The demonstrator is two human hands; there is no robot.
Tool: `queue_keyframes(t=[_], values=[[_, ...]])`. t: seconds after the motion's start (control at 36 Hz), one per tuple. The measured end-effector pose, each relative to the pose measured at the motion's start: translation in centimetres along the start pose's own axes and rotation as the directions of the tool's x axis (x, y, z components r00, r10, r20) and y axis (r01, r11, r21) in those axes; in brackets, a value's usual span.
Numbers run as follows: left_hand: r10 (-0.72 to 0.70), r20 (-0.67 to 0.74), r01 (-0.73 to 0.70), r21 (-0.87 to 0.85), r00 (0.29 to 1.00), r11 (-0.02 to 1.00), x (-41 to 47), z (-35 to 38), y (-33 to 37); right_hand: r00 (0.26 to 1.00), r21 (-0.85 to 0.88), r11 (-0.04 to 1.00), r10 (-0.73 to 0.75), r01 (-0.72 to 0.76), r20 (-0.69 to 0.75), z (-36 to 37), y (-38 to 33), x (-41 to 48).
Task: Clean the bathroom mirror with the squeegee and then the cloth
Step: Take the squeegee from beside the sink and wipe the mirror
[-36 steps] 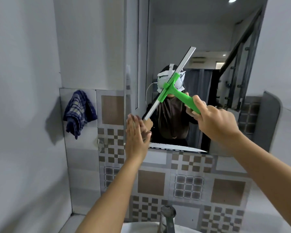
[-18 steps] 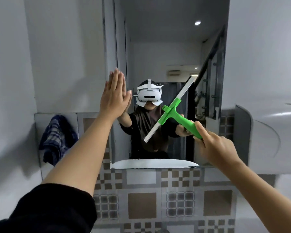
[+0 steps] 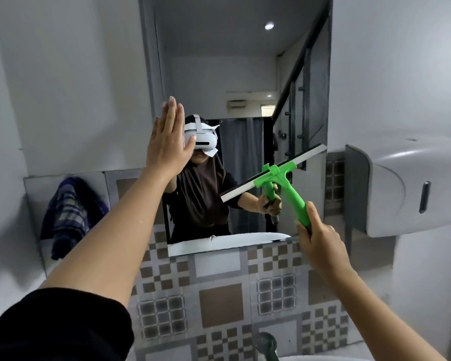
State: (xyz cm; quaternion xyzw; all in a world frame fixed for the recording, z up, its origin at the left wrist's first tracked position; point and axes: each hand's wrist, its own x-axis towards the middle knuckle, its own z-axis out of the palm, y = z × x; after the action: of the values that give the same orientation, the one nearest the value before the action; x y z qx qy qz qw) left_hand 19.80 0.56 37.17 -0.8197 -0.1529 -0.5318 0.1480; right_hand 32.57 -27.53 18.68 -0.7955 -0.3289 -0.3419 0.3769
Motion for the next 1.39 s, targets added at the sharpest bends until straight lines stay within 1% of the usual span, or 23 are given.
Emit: queue_keyframes(t=[0.08, 0.17, 0.25, 0.33, 0.42, 0.47, 0.53, 0.58, 0.67, 0.81, 0.97, 1.06, 1.14, 1.28, 1.39], values=[[0.028, 0.016, -0.028, 0.001, 0.999, 1.0, -0.6, 0.1, -0.3, 0.996, 0.084, 0.992, 0.094, -0.094, 0.003, 0.6, -0.6, -1.5], [0.037, 0.024, -0.037, -0.021, 0.999, 0.999, -1.1, 0.3, -0.6, 0.979, 0.191, 0.96, 0.205, -0.205, 0.022, 1.3, -1.8, -2.8], [0.039, 0.024, -0.038, -0.052, 0.999, 0.998, -1.4, 0.4, -0.5, 0.953, 0.344, 0.891, 0.299, -0.296, 0.045, 2.5, -3.5, -3.5], [0.043, 0.032, -0.041, -0.068, 0.999, 0.997, -1.7, 0.4, -0.4, 0.921, 0.492, 0.791, 0.385, -0.364, 0.062, 3.4, -5.8, -4.1], [0.057, 0.043, -0.054, -0.072, 0.997, 0.996, -2.1, 0.4, -0.4, 0.887, 0.563, 0.719, 0.458, -0.406, 0.055, 4.3, -8.0, -4.6], [0.067, 0.057, -0.063, -0.075, 0.996, 0.995, -2.4, 0.4, -0.4, 0.876, 0.607, 0.679, 0.479, -0.413, 0.06, 5.1, -9.5, -5.0], [0.079, 0.067, -0.073, -0.079, 0.995, 0.994, -2.8, 0.4, -0.5, 0.877, 0.628, 0.66, 0.475, -0.412, 0.076, 5.8, -10.8, -5.8], [0.095, 0.073, -0.089, -0.081, 0.993, 0.993, -3.3, 0.4, -0.6, 0.886, 0.63, 0.665, 0.456, -0.402, 0.084, 6.7, -11.9, -6.7], [0.103, 0.084, -0.098, -0.067, 0.991, 0.993, -4.0, 0.5, -0.9, 0.904, 0.593, 0.7, 0.412, -0.397, 0.119, 7.8, -13.3, -8.5], [0.113, 0.082, -0.108, -0.058, 0.99, 0.992, -5.1, 0.7, -0.9, 0.936, 0.474, 0.808, 0.307, -0.351, 0.169, 8.6, -15.2, -10.7], [0.082, 0.117, -0.077, -0.048, 0.99, 0.996, -6.6, 1.0, -0.5, 0.927, 0.284, 0.904, 0.238, -0.321, 0.289, 7.5, -15.2, -11.0], [0.056, 0.121, -0.048, -0.062, 0.991, 0.997, -7.4, 1.2, 0.0, 0.927, 0.131, 0.97, 0.149, -0.204, 0.344, 6.8, -14.8, -11.2], [0.025, 0.131, -0.017, -0.057, 0.991, 0.998, -7.9, 1.4, 0.5, 0.917, -0.005, 0.997, 0.076, -0.08, 0.392, 5.8, -13.7, -10.7], [-0.027, 0.149, 0.036, -0.054, 0.988, 0.998, -8.4, 1.8, 1.1, 0.895, -0.158, 0.977, -0.061, 0.144, 0.441, 3.6, -10.9, -8.8], [-0.064, 0.14, 0.075, -0.072, 0.988, 0.995, -8.8, 1.9, 1.9, 0.879, -0.235, 0.935, -0.133, 0.264, 0.457, 2.2, -7.9, -7.5]])
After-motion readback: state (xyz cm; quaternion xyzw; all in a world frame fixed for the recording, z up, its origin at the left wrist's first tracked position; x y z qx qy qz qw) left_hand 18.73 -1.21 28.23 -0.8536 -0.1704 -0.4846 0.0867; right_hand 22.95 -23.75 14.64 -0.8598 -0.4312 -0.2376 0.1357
